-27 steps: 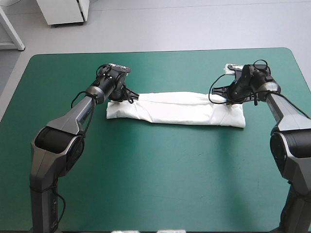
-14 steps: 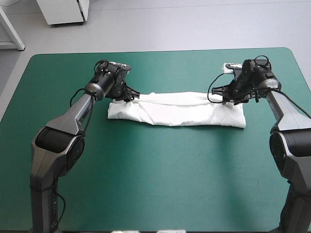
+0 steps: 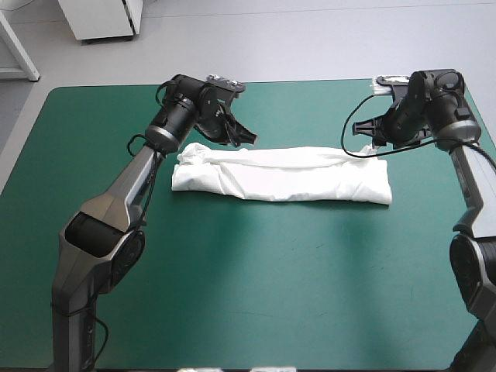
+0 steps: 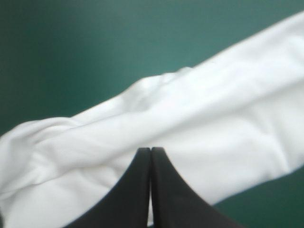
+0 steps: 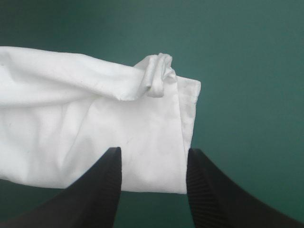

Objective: Fold the cloth

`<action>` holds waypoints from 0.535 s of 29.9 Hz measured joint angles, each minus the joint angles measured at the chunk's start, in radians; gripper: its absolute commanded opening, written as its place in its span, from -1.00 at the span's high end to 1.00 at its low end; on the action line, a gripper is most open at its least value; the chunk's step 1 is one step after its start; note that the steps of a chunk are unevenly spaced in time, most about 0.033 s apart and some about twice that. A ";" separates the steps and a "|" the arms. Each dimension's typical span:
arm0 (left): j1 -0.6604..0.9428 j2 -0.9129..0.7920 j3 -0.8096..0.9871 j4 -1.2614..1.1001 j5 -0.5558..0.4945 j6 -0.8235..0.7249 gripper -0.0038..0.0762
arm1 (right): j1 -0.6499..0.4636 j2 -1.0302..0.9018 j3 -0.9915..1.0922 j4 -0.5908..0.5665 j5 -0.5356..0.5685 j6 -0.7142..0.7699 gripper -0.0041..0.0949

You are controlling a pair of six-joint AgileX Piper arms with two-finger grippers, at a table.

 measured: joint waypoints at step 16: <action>-0.120 0.171 0.001 -0.122 -0.097 0.022 0.93 | -0.104 -0.044 0.000 0.046 0.008 0.011 0.20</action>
